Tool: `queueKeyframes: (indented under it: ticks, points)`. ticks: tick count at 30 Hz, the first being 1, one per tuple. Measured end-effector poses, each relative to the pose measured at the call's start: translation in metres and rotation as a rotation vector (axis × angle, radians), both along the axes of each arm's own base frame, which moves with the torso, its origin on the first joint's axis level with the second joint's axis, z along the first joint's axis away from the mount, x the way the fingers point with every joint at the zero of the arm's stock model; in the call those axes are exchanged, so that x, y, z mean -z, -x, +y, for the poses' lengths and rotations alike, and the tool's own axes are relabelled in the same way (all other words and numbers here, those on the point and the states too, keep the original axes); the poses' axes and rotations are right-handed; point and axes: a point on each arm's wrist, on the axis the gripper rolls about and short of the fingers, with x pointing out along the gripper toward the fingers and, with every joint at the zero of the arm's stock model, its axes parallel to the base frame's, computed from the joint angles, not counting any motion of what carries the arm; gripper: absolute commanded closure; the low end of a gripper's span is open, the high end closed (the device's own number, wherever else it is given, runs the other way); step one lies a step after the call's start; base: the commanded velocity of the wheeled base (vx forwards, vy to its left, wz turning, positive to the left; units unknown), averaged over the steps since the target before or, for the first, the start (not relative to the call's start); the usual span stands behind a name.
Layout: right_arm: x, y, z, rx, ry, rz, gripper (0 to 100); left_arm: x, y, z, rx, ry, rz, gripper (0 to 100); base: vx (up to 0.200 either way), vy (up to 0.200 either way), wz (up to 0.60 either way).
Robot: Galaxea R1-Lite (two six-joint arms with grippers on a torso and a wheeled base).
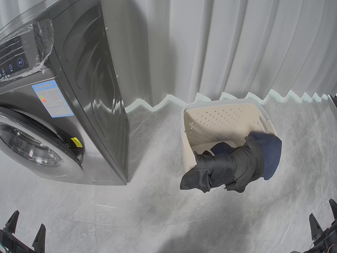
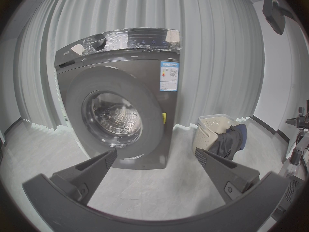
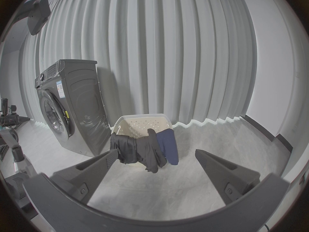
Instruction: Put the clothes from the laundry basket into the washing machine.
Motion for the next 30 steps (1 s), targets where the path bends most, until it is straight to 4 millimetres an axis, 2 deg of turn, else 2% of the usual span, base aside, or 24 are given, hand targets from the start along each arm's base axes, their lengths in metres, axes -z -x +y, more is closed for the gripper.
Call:
queueKeyframes:
  ticks: [30]
  points:
    - [0.0000, 0.0000, 0.0000, -0.001, 0.000, 0.000, 0, 0.0000, 0.0000, 0.0000, 0.001, 0.000, 0.000, 0, 0.000, 0.200, 0.00]
